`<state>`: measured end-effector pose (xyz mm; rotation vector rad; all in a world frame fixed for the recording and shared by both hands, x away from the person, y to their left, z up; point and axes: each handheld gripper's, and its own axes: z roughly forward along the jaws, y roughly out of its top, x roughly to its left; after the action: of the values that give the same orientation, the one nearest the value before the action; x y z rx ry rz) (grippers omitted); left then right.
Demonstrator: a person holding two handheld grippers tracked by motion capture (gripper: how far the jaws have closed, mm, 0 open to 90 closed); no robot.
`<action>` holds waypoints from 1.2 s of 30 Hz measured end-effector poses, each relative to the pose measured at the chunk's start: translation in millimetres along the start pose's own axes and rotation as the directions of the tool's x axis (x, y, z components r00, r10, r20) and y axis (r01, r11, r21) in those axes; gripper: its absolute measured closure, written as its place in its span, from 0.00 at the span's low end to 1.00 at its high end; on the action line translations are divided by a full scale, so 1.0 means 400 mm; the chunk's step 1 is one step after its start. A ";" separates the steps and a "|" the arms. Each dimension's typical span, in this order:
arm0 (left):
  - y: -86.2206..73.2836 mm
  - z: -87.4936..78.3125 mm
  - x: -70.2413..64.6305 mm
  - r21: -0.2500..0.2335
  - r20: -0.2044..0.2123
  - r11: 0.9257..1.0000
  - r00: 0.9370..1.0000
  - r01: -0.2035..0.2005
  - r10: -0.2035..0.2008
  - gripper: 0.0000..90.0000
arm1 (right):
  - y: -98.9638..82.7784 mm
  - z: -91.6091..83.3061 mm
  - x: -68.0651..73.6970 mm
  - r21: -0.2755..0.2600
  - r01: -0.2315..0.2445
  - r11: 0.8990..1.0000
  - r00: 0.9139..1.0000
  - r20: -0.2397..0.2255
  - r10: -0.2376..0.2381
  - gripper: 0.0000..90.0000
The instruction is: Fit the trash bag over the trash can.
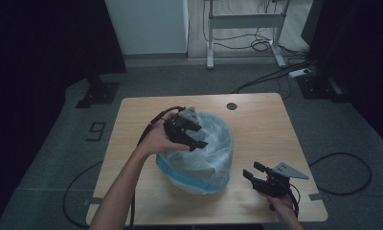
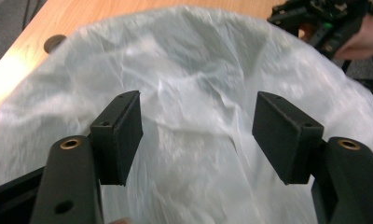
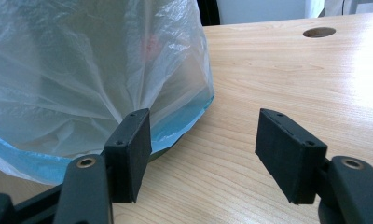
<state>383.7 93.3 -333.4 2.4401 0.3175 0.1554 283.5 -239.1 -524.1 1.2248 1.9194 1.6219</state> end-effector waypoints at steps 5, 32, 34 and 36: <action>-0.034 -0.007 -0.023 0.060 0.031 0.998 0.999 -0.012 0.010 0.37 | 0.000 0.004 0.006 0.002 0.003 1.000 1.000 -0.003 -0.003 0.39; -0.157 -0.097 -0.064 -0.203 -0.088 0.978 0.994 0.044 -0.063 0.33 | 0.001 0.003 0.004 0.003 0.001 1.000 1.000 0.012 -0.001 0.38; -0.179 -0.116 -0.068 -0.235 -0.101 0.970 0.991 0.059 -0.085 0.33 | 0.000 0.003 0.004 0.004 0.001 1.000 1.000 0.013 -0.001 0.38; -0.203 -0.135 -0.073 -0.267 -0.113 0.960 0.987 0.078 -0.112 0.33 | -0.001 0.003 0.003 0.005 -0.001 1.000 1.000 0.015 0.001 0.38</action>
<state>329.9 179.1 -344.1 2.1527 0.4410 0.2927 283.6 -237.3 -524.4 1.2367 1.9146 1.6050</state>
